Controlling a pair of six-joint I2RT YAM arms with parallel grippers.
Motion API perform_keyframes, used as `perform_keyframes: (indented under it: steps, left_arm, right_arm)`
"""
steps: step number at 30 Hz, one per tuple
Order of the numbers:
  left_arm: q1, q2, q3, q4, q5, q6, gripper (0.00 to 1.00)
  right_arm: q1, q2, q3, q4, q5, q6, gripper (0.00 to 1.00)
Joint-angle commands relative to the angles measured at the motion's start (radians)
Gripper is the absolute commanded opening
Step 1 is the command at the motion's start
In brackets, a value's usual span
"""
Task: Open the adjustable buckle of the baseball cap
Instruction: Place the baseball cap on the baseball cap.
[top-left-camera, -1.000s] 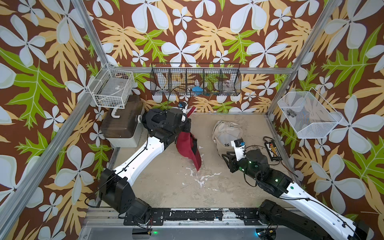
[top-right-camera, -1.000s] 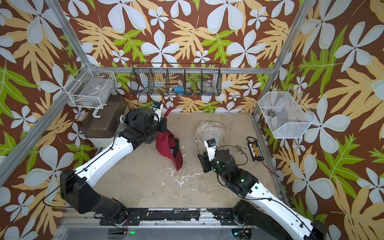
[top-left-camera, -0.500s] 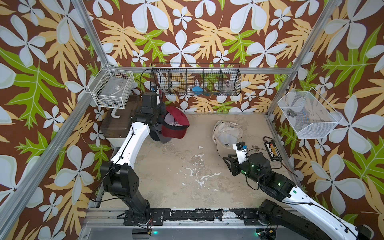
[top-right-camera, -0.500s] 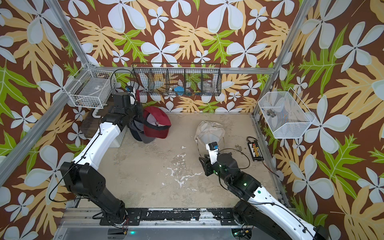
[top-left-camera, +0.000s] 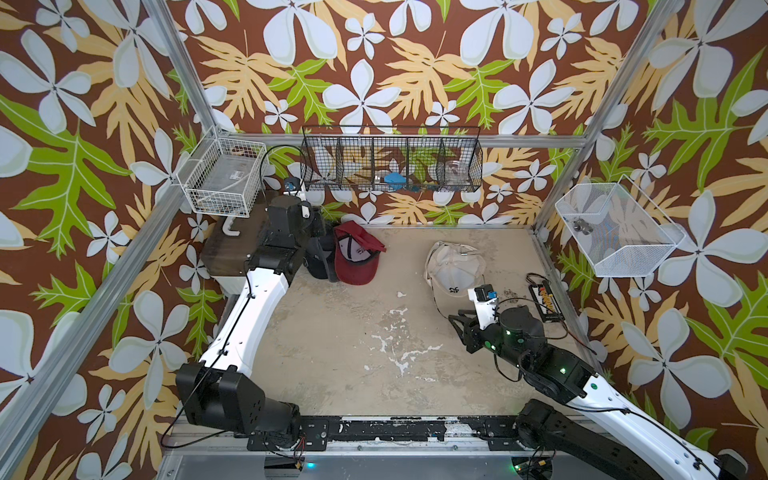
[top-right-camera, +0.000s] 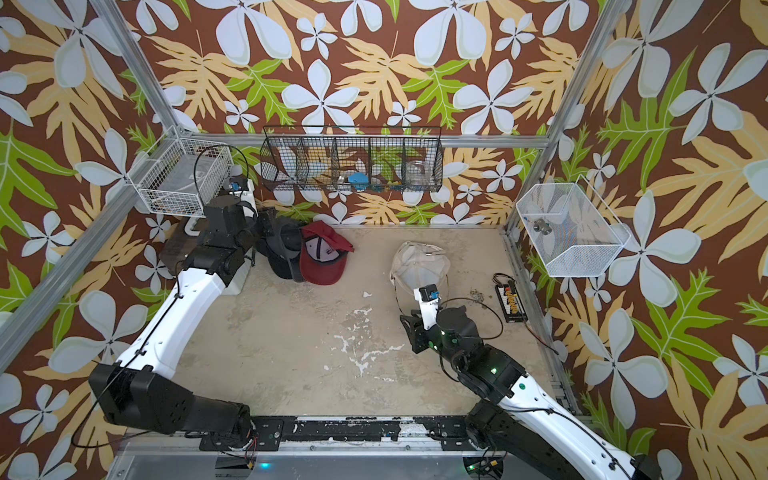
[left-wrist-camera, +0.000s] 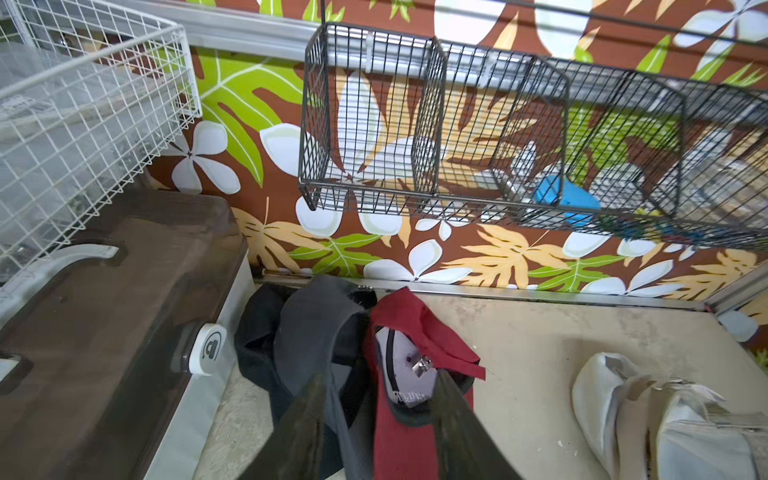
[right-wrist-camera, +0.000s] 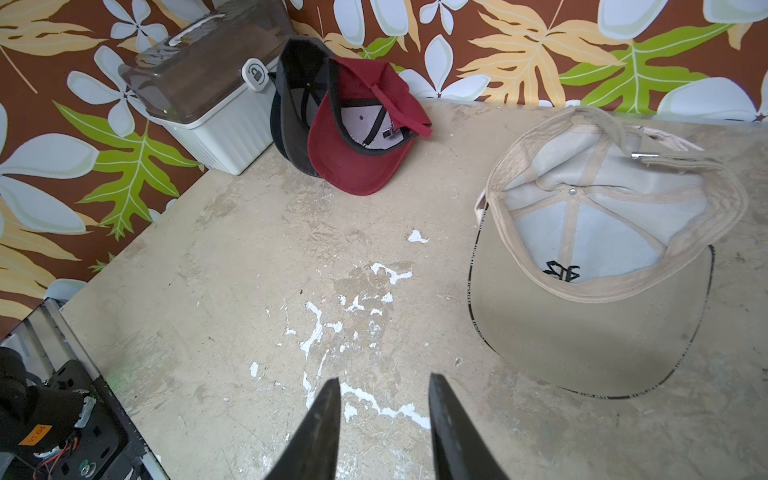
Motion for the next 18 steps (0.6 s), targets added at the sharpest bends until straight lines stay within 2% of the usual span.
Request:
perform_keyframes:
  steps: [1, 4, 6, 11, 18]
  left_arm:
    - [0.001, -0.042, -0.041, 0.032, 0.073, -0.03, 0.44]
    - [-0.005, -0.095, -0.105, 0.042, 0.105, -0.038, 0.45]
    - [-0.024, -0.129, -0.146, 0.043, 0.093, -0.039, 0.46]
    - [-0.165, -0.195, -0.248, 0.043, 0.018, -0.02, 0.47]
    - [-0.269, -0.255, -0.374, 0.066, 0.059, -0.092, 0.48]
  right_arm:
    - [0.0, 0.006, 0.021, -0.028, 0.068, 0.014, 0.42]
    - [0.0, 0.012, 0.037, -0.043, 0.102, 0.016, 0.43]
    - [-0.002, 0.017, 0.05, -0.056, 0.131, 0.016, 0.48]
    - [-0.029, 0.04, 0.099, -0.088, 0.199, -0.012, 0.53]
    - [-0.167, 0.112, 0.171, -0.113, 0.255, -0.065, 0.56]
